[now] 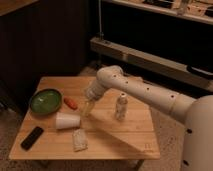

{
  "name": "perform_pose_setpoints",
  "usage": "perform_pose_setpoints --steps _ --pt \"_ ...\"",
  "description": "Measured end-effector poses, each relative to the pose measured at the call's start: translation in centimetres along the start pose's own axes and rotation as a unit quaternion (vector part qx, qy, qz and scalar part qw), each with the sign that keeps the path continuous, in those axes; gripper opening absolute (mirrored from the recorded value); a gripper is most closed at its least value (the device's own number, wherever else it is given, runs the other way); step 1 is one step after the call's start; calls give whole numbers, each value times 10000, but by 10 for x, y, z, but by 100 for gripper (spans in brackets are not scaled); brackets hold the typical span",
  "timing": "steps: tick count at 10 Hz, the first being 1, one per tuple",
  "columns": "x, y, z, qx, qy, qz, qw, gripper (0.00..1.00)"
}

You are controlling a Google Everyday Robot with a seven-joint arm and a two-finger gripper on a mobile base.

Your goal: Pick up the ceramic cup

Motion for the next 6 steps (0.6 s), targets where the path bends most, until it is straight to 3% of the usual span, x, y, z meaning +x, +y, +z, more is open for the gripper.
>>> perform_pose_setpoints --steps 2,6 --pt "-4 9 11 -172 -34 -71 9998 80" --pt "-30 23 64 -364 65 -212 9991 80"
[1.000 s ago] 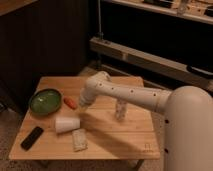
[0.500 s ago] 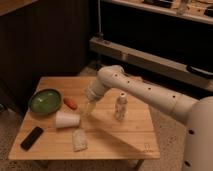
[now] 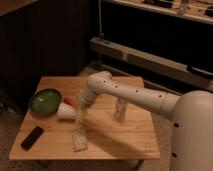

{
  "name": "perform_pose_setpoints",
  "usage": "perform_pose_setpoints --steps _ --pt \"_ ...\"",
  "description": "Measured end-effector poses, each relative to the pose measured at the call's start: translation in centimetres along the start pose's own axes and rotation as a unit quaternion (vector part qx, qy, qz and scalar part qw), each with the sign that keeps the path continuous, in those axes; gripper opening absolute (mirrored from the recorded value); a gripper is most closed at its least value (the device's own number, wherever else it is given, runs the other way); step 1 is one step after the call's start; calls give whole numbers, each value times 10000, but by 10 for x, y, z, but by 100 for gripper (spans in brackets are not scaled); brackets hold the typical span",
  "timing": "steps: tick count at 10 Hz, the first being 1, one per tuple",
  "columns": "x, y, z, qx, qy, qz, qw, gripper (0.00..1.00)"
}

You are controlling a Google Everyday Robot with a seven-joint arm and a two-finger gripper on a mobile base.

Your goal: Pick up the ceramic cup

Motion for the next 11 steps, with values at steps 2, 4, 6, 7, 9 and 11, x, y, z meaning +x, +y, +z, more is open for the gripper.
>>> perform_pose_setpoints --steps 2,4,6,7,9,11 --pt "-2 -12 8 20 23 108 9999 80" --pt "-1 -20 11 79 54 221 9997 80" --pt "3 -26 13 134 88 366 9992 80" --pt "4 -30 14 168 99 449 9988 80" --pt "11 -38 15 271 96 634 9976 80" --pt "16 -48 16 396 65 844 9956 80"
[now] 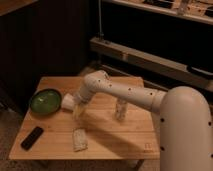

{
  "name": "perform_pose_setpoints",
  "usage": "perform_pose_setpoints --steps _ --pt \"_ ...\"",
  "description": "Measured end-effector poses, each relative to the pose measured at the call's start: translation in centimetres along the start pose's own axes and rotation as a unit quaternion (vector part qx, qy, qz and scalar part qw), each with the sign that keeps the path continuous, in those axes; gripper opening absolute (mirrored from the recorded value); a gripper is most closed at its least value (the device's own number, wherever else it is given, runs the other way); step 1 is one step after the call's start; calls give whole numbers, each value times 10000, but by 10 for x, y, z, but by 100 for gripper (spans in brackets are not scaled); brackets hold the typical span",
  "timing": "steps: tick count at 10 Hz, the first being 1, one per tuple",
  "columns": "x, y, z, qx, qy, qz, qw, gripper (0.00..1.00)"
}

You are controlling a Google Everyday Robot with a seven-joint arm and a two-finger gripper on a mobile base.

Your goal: Pick up the ceramic cup

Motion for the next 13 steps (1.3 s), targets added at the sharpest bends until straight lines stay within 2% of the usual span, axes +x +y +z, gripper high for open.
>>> perform_pose_setpoints --steps 6,10,13 --pt "-6 -22 19 147 25 298 9994 80" --pt "-2 -33 32 195 -136 485 9985 80" --pt "2 -39 39 262 -132 528 9982 80"
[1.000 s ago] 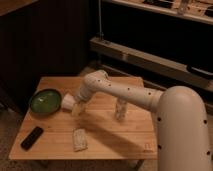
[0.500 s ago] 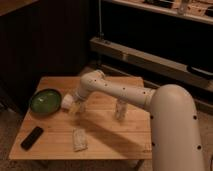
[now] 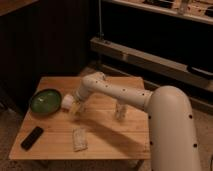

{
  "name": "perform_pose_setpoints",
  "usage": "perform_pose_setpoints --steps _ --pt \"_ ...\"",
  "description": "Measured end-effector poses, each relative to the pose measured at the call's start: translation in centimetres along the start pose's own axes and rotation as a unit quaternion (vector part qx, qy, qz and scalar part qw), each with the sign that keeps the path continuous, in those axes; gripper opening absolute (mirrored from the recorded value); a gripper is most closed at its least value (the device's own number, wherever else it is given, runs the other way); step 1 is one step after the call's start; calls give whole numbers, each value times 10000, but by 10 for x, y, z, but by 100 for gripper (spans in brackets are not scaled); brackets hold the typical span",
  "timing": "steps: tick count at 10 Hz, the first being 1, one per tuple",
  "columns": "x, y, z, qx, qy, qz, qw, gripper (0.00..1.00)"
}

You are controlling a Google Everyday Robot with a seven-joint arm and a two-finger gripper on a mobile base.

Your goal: Pick up the ceramic cup

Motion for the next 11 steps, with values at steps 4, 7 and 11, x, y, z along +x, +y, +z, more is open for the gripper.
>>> perform_pose_setpoints --steps 4,7,11 --pt "2 -6 17 75 145 63 9998 80" --pt "6 -7 29 53 199 44 9998 59" --pt "-1 -1 9 19 196 10 9998 19"
